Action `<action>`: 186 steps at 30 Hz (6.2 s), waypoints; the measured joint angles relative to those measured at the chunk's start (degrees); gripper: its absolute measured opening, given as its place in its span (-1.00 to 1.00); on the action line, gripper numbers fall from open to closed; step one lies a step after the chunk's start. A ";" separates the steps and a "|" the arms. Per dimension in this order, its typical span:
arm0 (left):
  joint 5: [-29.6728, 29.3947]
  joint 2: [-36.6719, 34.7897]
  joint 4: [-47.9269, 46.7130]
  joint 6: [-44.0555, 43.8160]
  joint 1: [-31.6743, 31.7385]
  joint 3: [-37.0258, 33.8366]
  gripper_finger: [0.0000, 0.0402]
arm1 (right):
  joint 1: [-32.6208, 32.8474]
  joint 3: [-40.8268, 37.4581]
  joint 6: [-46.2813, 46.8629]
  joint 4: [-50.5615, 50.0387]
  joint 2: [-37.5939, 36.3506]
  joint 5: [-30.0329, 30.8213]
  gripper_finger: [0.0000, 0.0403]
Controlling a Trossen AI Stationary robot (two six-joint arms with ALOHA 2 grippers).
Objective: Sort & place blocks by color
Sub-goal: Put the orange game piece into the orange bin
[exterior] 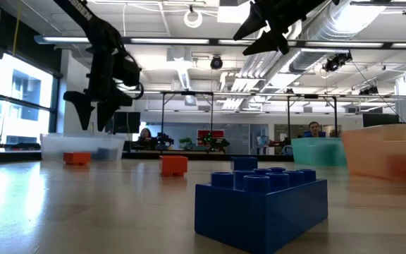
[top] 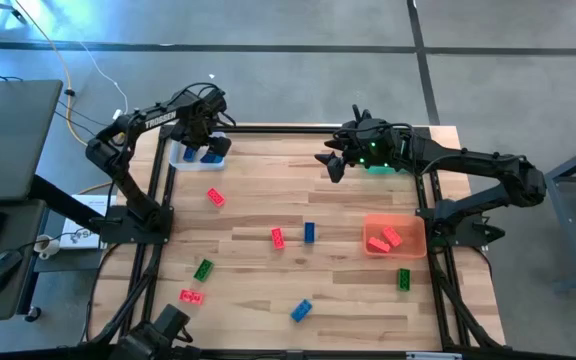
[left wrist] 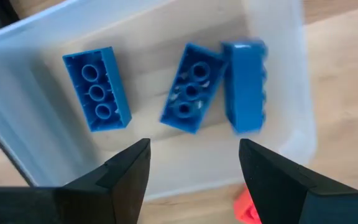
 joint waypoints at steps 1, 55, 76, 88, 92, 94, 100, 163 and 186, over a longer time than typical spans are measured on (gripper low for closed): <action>-0.01 -0.83 -0.11 0.09 -0.32 0.08 0.15 | 0.01 0.00 0.08 0.02 -0.01 0.00 0.27; 1.29 -33.51 -3.48 -8.03 -24.17 0.11 0.15 | 18.03 35.45 23.11 -23.02 30.91 3.66 0.27; 1.49 -33.40 -3.38 -8.44 -24.17 0.08 0.15 | 21.92 36.02 37.77 -24.15 43.51 0.15 0.27; 1.49 -33.40 -3.37 -8.45 -24.17 0.08 0.15 | 22.34 35.98 43.76 -22.95 48.55 -0.50 0.27; 1.49 -33.40 -3.37 -8.45 -24.17 0.08 0.15 | 22.34 35.98 43.85 -21.46 50.17 -1.78 0.27; 1.49 -33.40 -3.35 -8.45 -24.17 0.08 0.15 | 22.36 35.98 43.88 -20.73 50.92 -2.39 0.27; 1.49 -33.40 -3.37 -8.47 -24.17 0.08 0.15 | 22.56 35.95 44.81 -20.81 53.33 -3.96 0.27; 1.49 -33.39 -3.35 -8.47 -24.15 0.07 0.15 | 26.10 52.65 25.62 -67.37 57.32 13.83 -0.47; 1.49 -33.39 -3.35 -5.47 -24.15 0.06 0.15 | 29.46 50.23 29.59 -72.25 55.40 19.80 -0.47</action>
